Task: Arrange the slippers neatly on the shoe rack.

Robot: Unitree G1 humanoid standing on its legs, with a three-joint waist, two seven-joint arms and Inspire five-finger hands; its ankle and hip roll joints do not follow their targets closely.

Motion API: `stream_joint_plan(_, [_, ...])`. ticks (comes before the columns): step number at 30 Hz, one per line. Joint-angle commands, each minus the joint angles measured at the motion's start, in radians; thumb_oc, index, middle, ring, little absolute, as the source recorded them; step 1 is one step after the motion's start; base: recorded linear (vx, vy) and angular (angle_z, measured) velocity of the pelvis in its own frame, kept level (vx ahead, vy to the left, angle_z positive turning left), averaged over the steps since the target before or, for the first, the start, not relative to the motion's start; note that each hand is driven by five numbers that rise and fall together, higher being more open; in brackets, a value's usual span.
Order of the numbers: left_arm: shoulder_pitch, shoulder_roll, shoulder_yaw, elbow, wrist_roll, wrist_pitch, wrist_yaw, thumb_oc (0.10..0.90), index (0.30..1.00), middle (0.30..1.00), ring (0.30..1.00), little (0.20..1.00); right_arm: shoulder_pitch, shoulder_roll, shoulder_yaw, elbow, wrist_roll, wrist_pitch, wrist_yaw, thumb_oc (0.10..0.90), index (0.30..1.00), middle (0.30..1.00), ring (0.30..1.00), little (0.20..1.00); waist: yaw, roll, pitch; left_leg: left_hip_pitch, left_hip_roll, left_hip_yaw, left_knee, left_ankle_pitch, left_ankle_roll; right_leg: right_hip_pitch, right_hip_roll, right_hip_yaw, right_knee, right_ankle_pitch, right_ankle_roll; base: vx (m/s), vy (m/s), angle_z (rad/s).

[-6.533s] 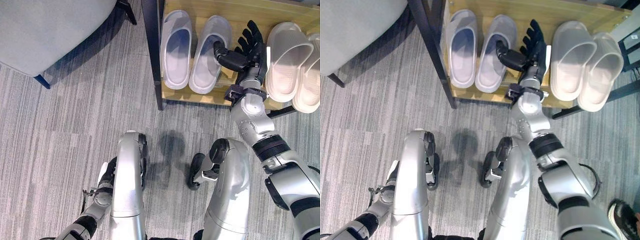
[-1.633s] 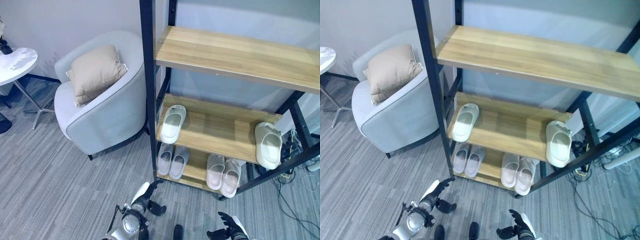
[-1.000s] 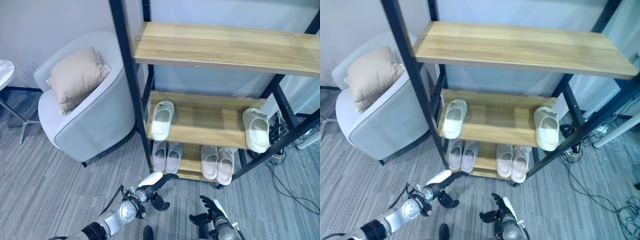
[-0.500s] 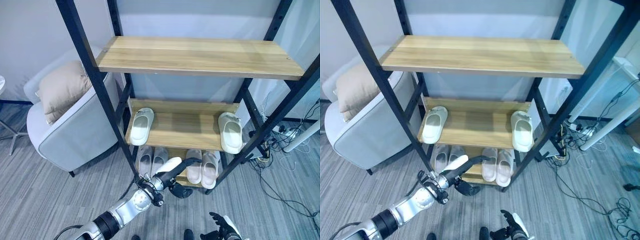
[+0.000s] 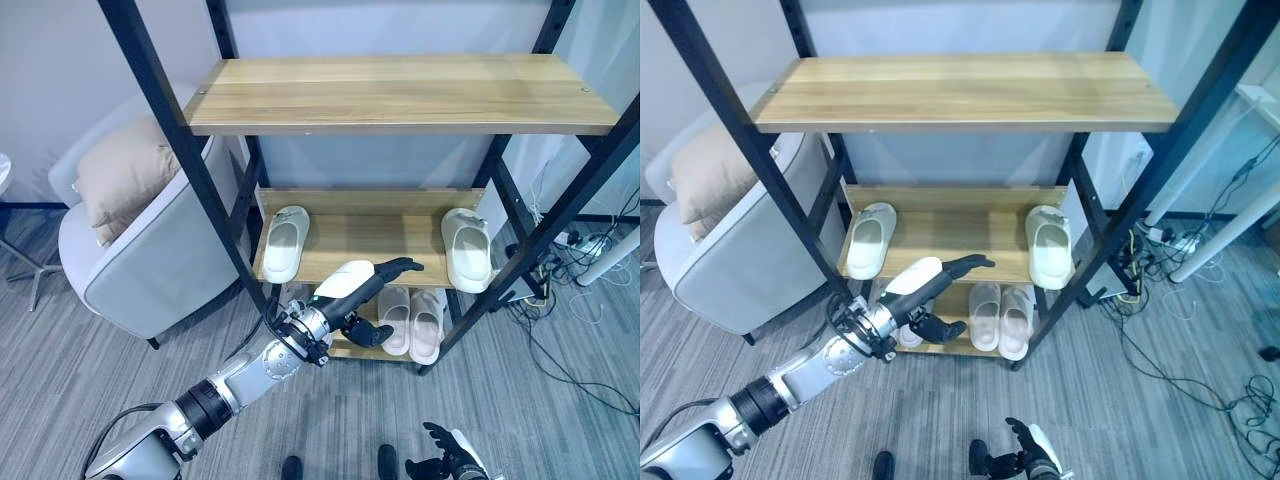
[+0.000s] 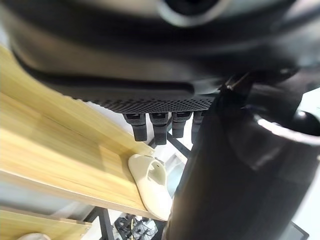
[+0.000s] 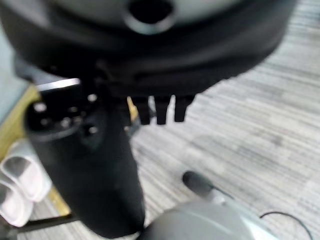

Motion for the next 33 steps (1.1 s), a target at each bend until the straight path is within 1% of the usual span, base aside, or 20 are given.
stream_joint_plan(1, [-0.141,-0.02,0.071,-0.082,0.003,-0.079,0.061,0.8,0.9,0.9,0.9,0.9,-0.031,-0.027,0.006,-0.071,-0.032,-0.023,-0.02,0.8,0.9,0.9,0.9,0.9,0.006,0.004,-0.005,-0.052,-0.062,0.047,0.02,-0.048,0.072,0.059,0.075,-0.021,0.12,-0.215,0.005,0.05,0.167,-0.23])
stream_joint_plan(3, [-0.148,-0.015,0.074,-0.09,0.004,-0.081,0.064,0.8,0.9,0.9,0.9,0.9,-0.045,-0.018,0.0,-0.068,-0.035,-0.015,-0.016,0.8,0.9,0.9,0.9,0.9,0.0,0.011,0.004,-0.038,-0.06,0.063,0.03,-0.062,0.079,0.018,0.054,-0.02,0.214,-0.218,0.033,0.05,0.08,-0.36])
stream_joint_plan(5, [-0.16,-0.019,0.077,-0.087,0.006,-0.08,0.067,0.8,0.9,0.9,0.9,0.9,-0.049,-0.013,-0.011,-0.067,-0.025,-0.014,-0.015,0.8,0.9,0.9,0.9,0.9,-0.012,0.022,0.011,-0.019,-0.052,0.072,0.033,-0.078,0.081,0.004,0.023,0.0,0.238,-0.214,0.047,0.05,-0.026,-0.29])
stream_joint_plan(7, [-0.171,-0.023,0.079,-0.079,0.006,-0.082,0.075,0.8,0.9,0.9,0.9,0.9,-0.043,-0.008,-0.019,-0.071,-0.021,-0.014,-0.014,0.8,0.9,0.9,0.9,0.9,-0.017,0.041,0.019,-0.015,-0.03,0.079,0.042,-0.084,0.076,-0.021,-0.009,0.022,0.226,-0.183,0.05,-0.01,-0.093,-0.32])
stream_joint_plan(9, [-0.152,-0.019,0.088,-0.078,0.005,-0.083,0.078,0.8,0.9,0.9,0.9,0.9,-0.044,-0.004,-0.012,-0.081,-0.039,-0.011,-0.01,0.8,0.9,0.9,0.9,0.9,-0.014,0.047,0.013,0.007,-0.01,0.083,0.042,-0.103,0.065,-0.014,-0.056,0.004,0.189,-0.164,0.057,0.04,-0.201,-0.2])
stream_joint_plan(11, [-0.138,-0.008,0.092,-0.084,0.002,-0.083,0.074,0.8,0.9,0.9,0.9,0.9,-0.049,-0.002,-0.006,-0.082,-0.045,-0.01,-0.006,0.8,0.9,0.9,0.9,0.9,-0.011,0.042,0.005,0.01,0.005,0.081,0.048,-0.101,0.053,-0.003,-0.077,-0.015,0.144,-0.132,0.061,0.04,-0.284,-0.16])
stream_joint_plan(12, [-0.13,-0.005,0.092,-0.083,0.0,-0.082,0.072,0.8,0.9,0.9,0.9,0.9,-0.049,0.0,-0.004,-0.082,-0.041,-0.012,-0.002,0.8,0.9,0.9,0.9,0.9,-0.011,0.037,0.001,0.018,0.013,0.076,0.047,-0.1,0.046,-0.005,-0.074,-0.008,0.133,-0.129,0.062,0.1,-0.442,-0.06])
stream_joint_plan(13, [-0.115,0.002,0.095,-0.078,-0.006,-0.082,0.07,0.8,0.9,0.9,0.9,0.9,-0.054,0.006,0.008,-0.069,-0.033,-0.012,0.001,0.8,0.9,0.9,0.9,0.9,-0.003,0.021,-0.014,0.016,0.024,0.069,0.051,-0.098,0.03,0.028,-0.061,0.001,0.078,-0.139,0.067,0.08,-0.338,0.0])
stream_joint_plan(14, [-0.114,0.003,0.095,-0.079,-0.006,-0.082,0.07,0.8,0.9,0.9,0.9,0.9,-0.054,0.006,0.008,-0.068,-0.033,-0.013,0.001,0.8,0.9,0.9,0.9,0.9,-0.004,0.021,-0.014,0.016,0.025,0.068,0.051,-0.098,0.03,0.03,-0.06,0.0,0.075,-0.138,0.067,0.05,-0.343,0.03])
stream_joint_plan(16, [-0.112,-0.002,0.096,-0.068,0.006,-0.07,0.07,0.8,0.9,0.9,0.9,0.9,-0.068,0.007,0.039,-0.05,-0.037,-0.009,0.011,0.8,0.9,0.9,0.9,0.9,0.007,0.015,-0.02,0.008,0.063,0.053,0.051,-0.07,0.002,0.044,-0.028,-0.007,0.062,-0.153,0.056,0.0,-0.332,0.02])
stream_joint_plan(17, [-0.116,-0.007,0.097,-0.065,0.023,-0.068,0.075,0.8,0.9,0.9,0.9,0.9,-0.068,0.004,0.058,-0.055,-0.05,-0.012,0.014,0.8,0.9,0.9,0.9,0.9,0.006,0.019,-0.022,0.004,0.09,0.043,0.044,-0.05,-0.014,0.054,-0.007,-0.025,0.052,-0.164,0.044,-0.01,-0.486,0.15])
stream_joint_plan(18, [-0.118,-0.011,0.095,-0.066,0.049,-0.067,0.076,0.8,0.9,0.9,0.9,0.9,-0.062,-0.011,0.079,-0.071,-0.074,-0.019,0.018,0.8,0.9,0.9,0.9,0.9,0.008,0.021,-0.025,-0.004,0.128,0.039,0.039,-0.025,-0.034,0.079,0.027,-0.053,0.032,-0.19,0.02,-0.01,-0.356,0.19])
stream_joint_plan(20, [-0.119,-0.016,0.091,-0.065,0.063,-0.064,0.078,0.8,0.9,0.9,0.9,0.9,-0.061,-0.019,0.083,-0.068,-0.08,-0.021,0.012,0.8,0.9,0.9,0.9,0.9,0.008,0.021,-0.017,-0.018,0.143,0.039,0.052,-0.007,-0.04,0.092,0.041,-0.07,0.023,-0.197,0.009,-0.03,-0.276,0.34])
stream_joint_plan(21, [-0.126,-0.024,0.087,-0.059,0.081,-0.064,0.087,0.8,0.9,0.9,0.9,0.9,-0.063,-0.034,0.073,-0.064,-0.075,-0.022,0.002,0.8,0.9,0.9,0.9,0.9,0.001,0.018,-0.003,-0.045,0.147,0.077,0.084,0.004,-0.035,0.113,0.042,-0.111,0.015,-0.211,0.001,-0.09,-0.307,0.42])
stream_joint_plan(22, [-0.135,-0.024,0.086,-0.046,0.097,-0.061,0.088,0.8,0.9,0.9,0.9,0.9,-0.061,-0.043,0.062,-0.057,-0.067,-0.021,-0.004,0.8,0.9,0.9,0.9,0.9,0.011,0.019,0.008,-0.076,0.088,0.083,0.08,0.004,-0.014,0.111,0.048,-0.124,0.014,-0.211,-0.001,-0.07,-0.199,0.38])
stream_joint_plan(23, [-0.136,-0.025,0.085,-0.045,0.098,-0.061,0.089,0.8,0.9,0.9,0.9,0.9,-0.061,-0.043,0.061,-0.056,-0.067,-0.022,-0.004,0.8,0.9,0.9,0.9,0.9,0.01,0.017,0.007,-0.079,0.084,0.082,0.082,0.003,-0.012,0.11,0.045,-0.125,0.014,-0.212,0.001,-0.06,-0.089,0.47])
stream_joint_plan(24, [-0.141,-0.024,0.086,-0.044,0.109,-0.065,0.089,0.8,0.9,0.9,0.9,0.9,-0.056,-0.048,0.052,-0.055,-0.064,-0.026,-0.008,0.8,0.9,0.9,0.9,0.9,0.011,0.019,0.008,-0.098,0.054,0.077,0.074,0.002,-0.007,0.107,0.046,-0.126,0.014,-0.208,0.003,0.0,-0.017,0.39])
stream_joint_plan(25, [-0.15,-0.019,0.086,-0.038,0.112,-0.064,0.092,0.8,0.9,0.9,0.9,0.9,-0.054,-0.046,0.054,-0.049,-0.067,-0.023,-0.008,0.8,0.9,0.9,0.9,0.9,0.012,0.026,0.002,-0.09,0.043,0.071,0.034,-0.002,-0.008,0.102,0.049,-0.125,0.014,-0.204,0.005,0.01,-0.022,0.3])
stream_joint_plan(28, [-0.167,-0.011,0.082,0.009,0.15,-0.049,0.117,0.8,0.9,0.9,0.9,0.9,-0.043,-0.05,0.054,-0.053,-0.078,-0.022,-0.012,0.8,0.9,0.9,0.9,0.9,0.013,0.042,-0.004,-0.103,0.024,0.032,0.005,0.019,-0.006,0.093,0.056,-0.126,0.014,-0.202,0.003,0.04,0.018,0.1])
stream_joint_plan(33, [-0.224,0.004,0.077,0.062,0.19,-0.031,0.156,0.8,0.9,0.9,0.9,0.9,-0.043,-0.027,0.043,-0.028,-0.045,-0.026,-0.022,0.8,0.9,0.9,0.9,0.9,0.006,0.057,-0.026,-0.101,0.023,0.047,0.004,0.019,-0.009,0.078,0.06,-0.122,0.014,-0.193,0.007,0.04,0.052,0.0])
